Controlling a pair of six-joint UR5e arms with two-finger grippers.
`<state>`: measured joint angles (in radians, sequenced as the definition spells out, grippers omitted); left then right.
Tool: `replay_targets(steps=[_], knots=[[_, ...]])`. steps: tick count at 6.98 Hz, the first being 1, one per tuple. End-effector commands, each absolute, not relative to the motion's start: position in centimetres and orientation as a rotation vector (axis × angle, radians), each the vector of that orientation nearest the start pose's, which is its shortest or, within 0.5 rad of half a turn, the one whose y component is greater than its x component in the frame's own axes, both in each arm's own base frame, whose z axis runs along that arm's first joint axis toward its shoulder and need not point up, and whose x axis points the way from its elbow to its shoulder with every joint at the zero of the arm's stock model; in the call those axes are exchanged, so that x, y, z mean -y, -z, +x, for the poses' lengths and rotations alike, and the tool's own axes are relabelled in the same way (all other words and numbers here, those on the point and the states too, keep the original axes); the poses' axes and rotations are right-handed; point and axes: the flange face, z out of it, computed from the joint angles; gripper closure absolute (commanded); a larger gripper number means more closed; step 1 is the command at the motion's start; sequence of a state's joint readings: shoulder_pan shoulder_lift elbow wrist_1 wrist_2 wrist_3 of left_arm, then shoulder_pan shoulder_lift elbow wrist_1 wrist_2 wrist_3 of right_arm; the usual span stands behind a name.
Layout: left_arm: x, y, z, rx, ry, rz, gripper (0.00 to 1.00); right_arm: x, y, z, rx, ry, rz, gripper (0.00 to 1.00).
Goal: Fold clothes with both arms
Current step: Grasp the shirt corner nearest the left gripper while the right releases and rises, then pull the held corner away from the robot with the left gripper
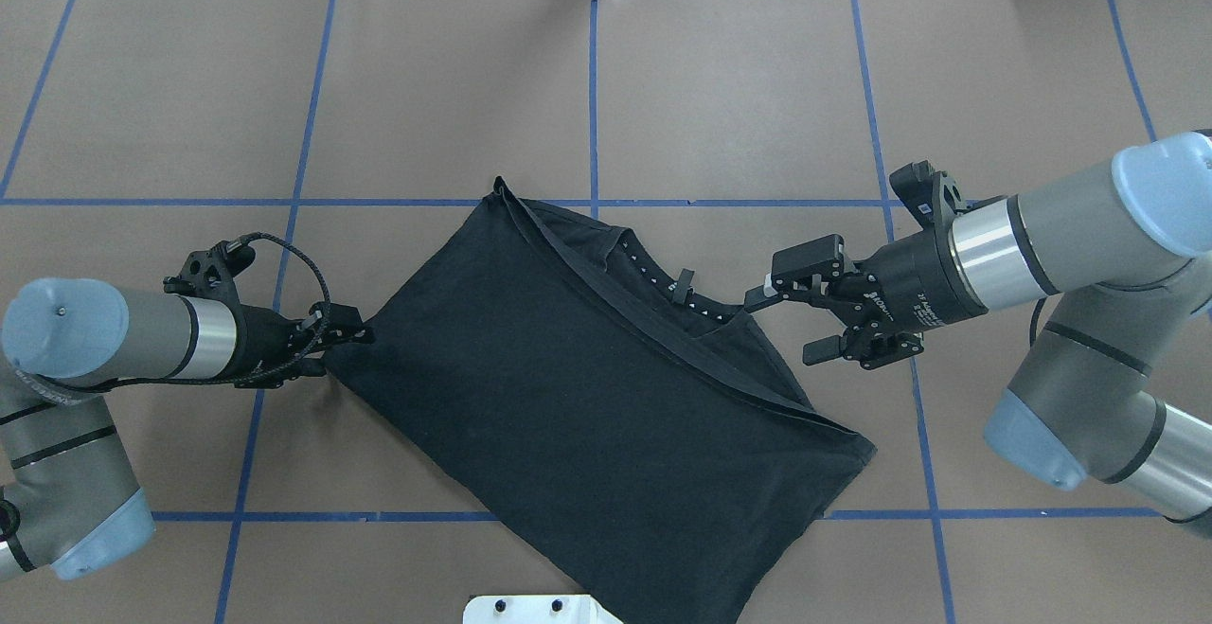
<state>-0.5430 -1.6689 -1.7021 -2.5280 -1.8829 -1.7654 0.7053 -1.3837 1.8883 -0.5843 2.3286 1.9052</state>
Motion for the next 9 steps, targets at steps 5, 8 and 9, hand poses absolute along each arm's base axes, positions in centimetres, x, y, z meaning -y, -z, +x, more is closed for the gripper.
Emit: replay_targets(steps=[5, 8, 9], knots=[[37.0, -43.7, 41.5, -1.222, 0.457, -0.066, 0.77, 37.6, -29.8, -34.1, 1.479, -0.271, -0.335, 0.00], [37.0, -43.3, 40.8, -1.231, 0.460, -0.060, 1.00, 37.6, -29.8, -34.0, 1.479, -0.273, -0.335, 0.00], [37.0, -43.1, 40.9, -1.233, 0.457, -0.062, 1.00, 37.6, -29.8, -34.0, 1.479, -0.273, -0.335, 0.00]])
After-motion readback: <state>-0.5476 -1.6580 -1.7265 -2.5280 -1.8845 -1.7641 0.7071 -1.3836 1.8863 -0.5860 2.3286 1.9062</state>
